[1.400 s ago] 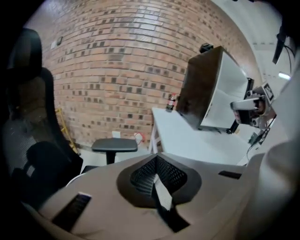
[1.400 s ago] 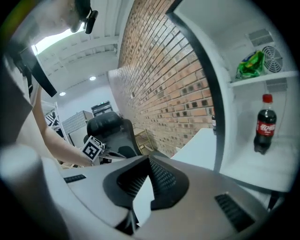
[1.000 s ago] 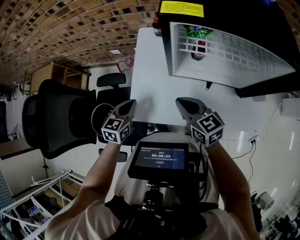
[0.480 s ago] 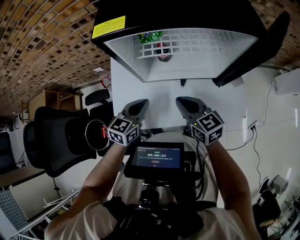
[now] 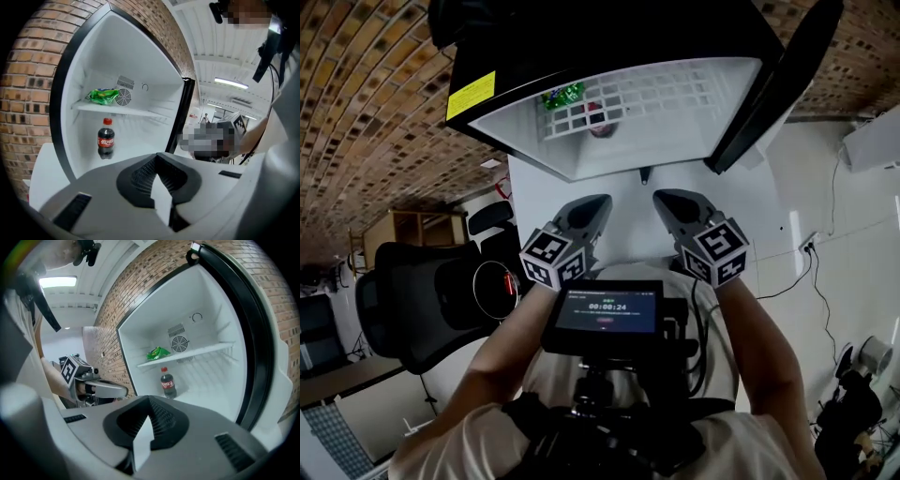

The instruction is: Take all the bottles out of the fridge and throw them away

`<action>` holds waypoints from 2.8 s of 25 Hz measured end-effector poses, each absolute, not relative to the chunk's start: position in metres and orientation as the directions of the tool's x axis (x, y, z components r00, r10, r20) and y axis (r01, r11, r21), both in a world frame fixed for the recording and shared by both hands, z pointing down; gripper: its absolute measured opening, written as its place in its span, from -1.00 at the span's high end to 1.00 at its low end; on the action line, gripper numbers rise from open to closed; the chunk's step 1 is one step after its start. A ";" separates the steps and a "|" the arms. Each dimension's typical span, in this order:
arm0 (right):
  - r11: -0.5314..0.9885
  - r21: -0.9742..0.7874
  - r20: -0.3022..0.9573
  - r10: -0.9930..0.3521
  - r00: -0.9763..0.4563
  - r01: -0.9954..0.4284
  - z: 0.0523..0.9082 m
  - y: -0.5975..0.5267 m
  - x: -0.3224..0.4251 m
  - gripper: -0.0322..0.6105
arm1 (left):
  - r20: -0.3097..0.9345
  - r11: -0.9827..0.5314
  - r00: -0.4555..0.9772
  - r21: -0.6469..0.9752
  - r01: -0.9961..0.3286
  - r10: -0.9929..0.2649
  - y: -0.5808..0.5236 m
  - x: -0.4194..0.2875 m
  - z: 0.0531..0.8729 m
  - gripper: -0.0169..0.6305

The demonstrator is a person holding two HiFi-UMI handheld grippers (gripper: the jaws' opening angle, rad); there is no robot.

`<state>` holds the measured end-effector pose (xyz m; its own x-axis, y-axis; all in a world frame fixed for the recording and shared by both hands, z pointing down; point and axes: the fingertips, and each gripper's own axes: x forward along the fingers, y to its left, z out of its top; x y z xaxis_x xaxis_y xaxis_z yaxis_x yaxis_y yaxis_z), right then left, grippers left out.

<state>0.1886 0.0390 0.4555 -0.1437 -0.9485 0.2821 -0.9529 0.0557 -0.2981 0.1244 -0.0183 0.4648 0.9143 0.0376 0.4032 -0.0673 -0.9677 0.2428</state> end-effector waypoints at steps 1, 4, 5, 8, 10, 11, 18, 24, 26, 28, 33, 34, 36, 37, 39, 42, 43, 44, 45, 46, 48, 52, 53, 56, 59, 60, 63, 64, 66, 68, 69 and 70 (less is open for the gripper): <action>0.058 -0.287 0.281 -0.949 -0.142 -0.956 0.454 0.040 0.190 0.90 | 0.395 -0.968 0.918 0.244 -0.059 0.044 -0.017 0.129 0.461 0.94; 0.070 -0.268 0.271 -0.951 -0.145 -0.961 0.451 0.040 0.193 0.90 | 0.376 -0.966 0.925 0.254 -0.049 0.052 -0.017 0.138 0.455 0.94; 0.071 -0.266 0.269 -0.952 -0.145 -0.961 0.450 0.040 0.195 0.90 | 0.375 -0.965 0.926 0.257 -0.050 0.052 -0.016 0.140 0.454 0.94; 0.068 -0.269 0.266 -0.953 -0.142 -0.961 0.450 0.040 0.199 0.90 | 0.378 -0.964 0.925 0.261 -0.056 0.048 -0.014 0.142 0.455 0.94; 0.074 -0.261 0.268 -0.952 -0.146 -0.962 0.451 0.041 0.200 0.90 | 0.382 -0.962 0.923 0.267 -0.064 0.044 -0.013 0.141 0.456 0.94; 0.081 -0.247 0.273 -0.950 -0.150 -0.966 0.451 0.041 0.199 0.90 | 0.383 -0.961 0.923 0.269 -0.069 0.041 -0.014 0.140 0.457 0.94; 0.171 -0.124 0.308 -0.930 -0.202 -0.977 0.453 0.032 0.184 0.90 | 0.378 -0.961 0.925 0.262 -0.085 0.021 -0.022 0.134 0.455 0.94; 0.181 -0.131 0.301 -0.929 -0.214 -0.975 0.451 0.026 0.181 0.90 | 0.372 -0.962 0.928 0.257 -0.090 0.013 -0.026 0.131 0.454 0.94; 0.187 -0.133 0.301 -0.928 -0.219 -0.973 0.452 0.025 0.179 0.90 | 0.372 -0.962 0.928 0.256 -0.091 0.012 -0.027 0.130 0.454 0.94; 0.193 -0.135 0.301 -0.926 -0.226 -0.972 0.452 0.024 0.177 0.90 | 0.377 -0.960 0.926 0.262 -0.096 0.010 -0.026 0.130 0.452 0.94; 0.212 -0.141 0.306 -0.919 -0.247 -0.967 0.452 0.024 0.171 0.90 | 0.382 -0.957 0.924 0.270 -0.104 0.008 -0.026 0.128 0.453 0.94; 0.213 -0.141 0.307 -0.919 -0.248 -0.967 0.452 0.024 0.170 0.90 | 0.383 -0.957 0.924 0.272 -0.104 0.008 -0.026 0.128 0.453 0.94; 0.211 -0.138 0.309 -0.919 -0.245 -0.968 0.452 0.024 0.170 0.90 | 0.382 -0.956 0.924 0.274 -0.103 0.010 -0.026 0.128 0.453 0.94; 0.209 -0.137 0.309 -0.920 -0.242 -0.968 0.452 0.024 0.170 0.90 | 0.380 -0.957 0.925 0.273 -0.100 0.011 -0.026 0.128 0.454 0.94; 0.206 -0.134 0.309 -0.921 -0.238 -0.969 0.451 0.024 0.171 0.90 | 0.375 -0.958 0.927 0.270 -0.092 0.017 -0.026 0.128 0.455 0.94; 0.203 -0.133 0.308 -0.922 -0.235 -0.970 0.450 0.023 0.172 0.90 | 0.372 -0.962 0.928 0.261 -0.083 0.021 -0.025 0.129 0.454 0.94; 0.201 -0.134 0.308 -0.922 -0.234 -0.970 0.450 0.023 0.172 0.90 | 0.372 -0.966 0.928 0.247 -0.078 0.020 -0.025 0.129 0.455 0.94; 0.199 -0.135 0.307 -0.923 -0.232 -0.971 0.450 0.023 0.172 0.90 | 0.375 -0.971 0.927 0.228 -0.074 0.018 -0.025 0.129 0.455 0.94; 0.198 -0.135 0.307 -0.923 -0.231 -0.971 0.450 0.023 0.172 0.90 | 0.377 -0.975 0.926 0.209 -0.071 0.013 -0.025 0.129 0.455 0.93; 0.196 -0.135 0.307 -0.924 -0.229 -0.971 0.450 0.023 0.172 0.90 | 0.374 -0.977 0.928 0.199 -0.071 0.009 -0.026 0.129 0.454 0.93; 0.192 -0.136 0.307 -0.925 -0.225 -0.972 0.450 0.023 0.172 0.90 | 0.346 -0.972 0.938 0.225 -0.075 0.008 -0.027 0.129 0.451 0.93; 0.185 -0.137 0.307 -0.926 -0.219 -0.973 0.449 0.027 0.171 0.90 | 0.329 -0.962 0.944 0.259 -0.079 0.011 -0.026 0.129 0.450 0.94; 0.182 -0.138 0.307 -0.927 -0.217 -0.974 0.449 0.028 0.172 0.90 | 0.333 -0.963 0.943 0.258 -0.079 0.012 -0.025 0.129 0.451 0.94; 0.175 -0.141 0.308 -0.928 -0.211 -0.974 0.450 0.031 0.173 0.90 | 0.345 -0.962 0.939 0.261 -0.083 0.012 -0.024 0.129 0.454 0.93; 0.171 -0.144 0.307 -0.929 -0.208 -0.975 0.450 0.033 0.173 0.90 | 0.357 -0.960 0.934 0.266 -0.092 0.010 -0.025 0.129 0.458 0.93; 0.170 -0.146 0.306 -0.929 -0.208 -0.975 0.450 0.033 0.173 0.90 | 0.362 -0.959 0.932 0.267 -0.096 0.008 -0.026 0.129 0.459 0.93; 0.165 -0.150 0.306 -0.930 -0.205 -0.975 0.452 0.035 0.174 0.90 | 0.376 -0.958 0.927 0.261 -0.120 -0.014 -0.031 0.132 0.464 0.90; 0.163 -0.151 0.306 -0.930 -0.203 -0.975 0.452 0.036 0.176 0.90 | 0.380 -0.958 0.925 0.255 -0.131 -0.025 -0.033 0.134 0.466 0.89; 0.158 -0.153 0.305 -0.931 -0.198 -0.976 0.453 0.038 0.179 0.90 | 0.391 -0.959 0.919 0.239 -0.154 -0.051 -0.039 0.138 0.469 0.89; 0.152 -0.156 0.304 -0.933 -0.194 -0.976 0.453 0.041 0.183 0.90 | 0.402 -0.958 0.912 0.220 -0.182 -0.081 -0.046 0.144 0.472 0.89; 0.150 -0.158 0.304 -0.933 -0.192 -0.976 0.452 0.043 0.185 0.90 | 0.406 -0.957 0.908 0.211 -0.197 -0.097 -0.049 0.147 0.474 0.88; 0.147 -0.159 0.303 -0.934 -0.190 -0.976 0.452 0.044 0.187 0.90 | 0.410 -0.956 0.905 0.205 -0.210 -0.111 -0.052 0.149 0.475 0.88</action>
<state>0.1867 0.0445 0.4523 -0.1899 -0.9339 0.3030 -0.9763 0.1469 -0.1591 0.1492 -0.0525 0.4754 0.9054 -0.1113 0.4097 -0.2101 -0.9560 0.2045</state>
